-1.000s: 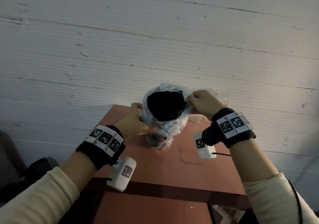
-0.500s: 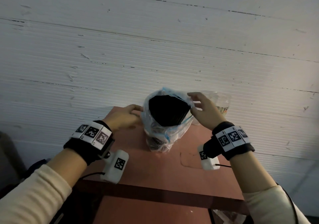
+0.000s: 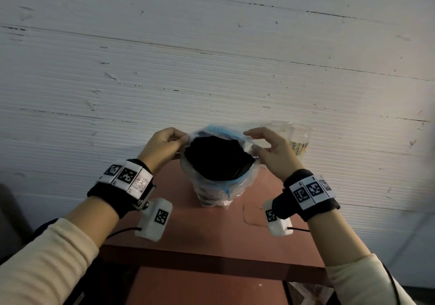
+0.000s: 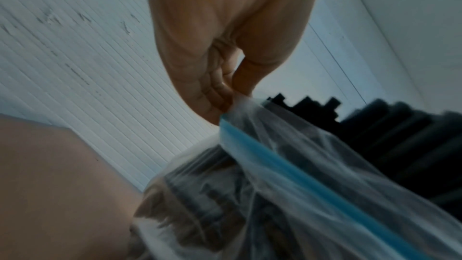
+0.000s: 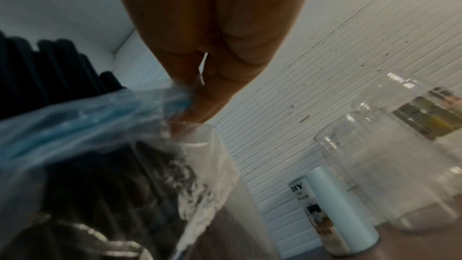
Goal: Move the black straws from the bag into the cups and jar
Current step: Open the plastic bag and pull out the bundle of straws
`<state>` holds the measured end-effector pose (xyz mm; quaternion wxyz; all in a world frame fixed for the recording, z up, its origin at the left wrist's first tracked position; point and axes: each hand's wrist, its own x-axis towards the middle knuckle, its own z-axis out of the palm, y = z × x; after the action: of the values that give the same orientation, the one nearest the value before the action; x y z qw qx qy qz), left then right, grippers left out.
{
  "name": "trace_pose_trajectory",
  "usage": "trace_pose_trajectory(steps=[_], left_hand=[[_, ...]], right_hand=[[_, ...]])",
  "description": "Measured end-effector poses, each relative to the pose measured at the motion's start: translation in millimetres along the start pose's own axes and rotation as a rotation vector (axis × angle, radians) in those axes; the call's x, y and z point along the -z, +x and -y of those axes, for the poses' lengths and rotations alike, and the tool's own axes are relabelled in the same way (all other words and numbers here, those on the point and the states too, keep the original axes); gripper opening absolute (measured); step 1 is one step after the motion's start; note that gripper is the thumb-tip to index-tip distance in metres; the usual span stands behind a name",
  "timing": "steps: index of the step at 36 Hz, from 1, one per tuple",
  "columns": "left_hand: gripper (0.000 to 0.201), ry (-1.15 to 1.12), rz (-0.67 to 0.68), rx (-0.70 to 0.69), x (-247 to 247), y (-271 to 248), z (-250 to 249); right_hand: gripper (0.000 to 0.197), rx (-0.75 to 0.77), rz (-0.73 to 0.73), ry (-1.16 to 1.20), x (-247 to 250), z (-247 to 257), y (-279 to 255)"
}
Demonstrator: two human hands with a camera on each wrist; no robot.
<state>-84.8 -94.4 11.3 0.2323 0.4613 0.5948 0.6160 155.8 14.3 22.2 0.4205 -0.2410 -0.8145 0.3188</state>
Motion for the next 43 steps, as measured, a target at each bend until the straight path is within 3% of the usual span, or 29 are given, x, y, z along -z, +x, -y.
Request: trace_pose_trajectory(steps=[5, 7, 9, 11, 14, 18, 20, 23, 28, 31, 34, 38, 43], left_hand=[[0.017, -0.01, 0.051, 0.037, 1.1, -4.3, 0.3], [0.011, -0.02, 0.113, 0.042, 1.9, -8.2, -2.6], [0.02, -0.007, 0.183, 0.025, 2.8, -11.8, -6.3], [0.033, 0.027, 0.253, -0.009, 1.7, -14.8, -10.7], [0.036, 0.069, 0.31, -0.05, -2.5, -18.1, -16.3], [0.038, 0.209, 0.249, -0.175, -3.3, -18.5, -16.5], [0.036, 0.269, 0.219, -0.228, -3.3, -18.6, -17.4], [0.031, 0.302, 0.236, -0.271, -4.2, -20.6, -17.3], [0.016, 0.368, 0.236, -0.322, -5.0, -21.7, -17.2], [0.019, 0.446, 0.213, -0.365, -4.5, -18.0, -15.5], [0.027, 0.466, 0.186, -0.382, -5.2, -15.9, -15.8], [0.01, 0.481, 0.191, -0.398, -10.0, -14.4, -17.7], [0.023, 0.442, 0.276, -0.351, -8.3, -9.9, -16.3]], right_hand=[[0.034, -0.021, 0.019, 0.043, -0.6, 0.4, -4.3], [0.025, -0.02, 0.014, 0.043, 0.9, 1.3, -6.2], [0.013, -0.016, 0.007, 0.025, 2.5, 3.0, -7.0], [0.014, 0.015, 0.003, -0.041, 3.2, 4.9, -6.4], [0.023, 0.045, -0.007, -0.132, 3.2, 8.9, -4.7], [0.011, 0.083, 0.025, -0.102, 2.5, 12.7, -6.0], [0.022, 0.127, 0.044, -0.07, 3.3, 13.3, -7.9], [0.018, 0.22, 0.029, -0.145, 2.1, 13.1, -8.4], [0.022, 0.181, -0.024, -0.196, -2.0, 8.5, -9.6], [0.017, 0.176, -0.022, -0.241, -4.4, 10.2, -11.8], [0.018, 0.178, 0.014, -0.32, -5.1, 12.8, -11.0], [0.02, 0.176, 0.028, -0.391, -9.1, 17.3, -6.5], [0.022, 0.123, 0.102, -0.332, -10.0, 21.8, 1.2]])
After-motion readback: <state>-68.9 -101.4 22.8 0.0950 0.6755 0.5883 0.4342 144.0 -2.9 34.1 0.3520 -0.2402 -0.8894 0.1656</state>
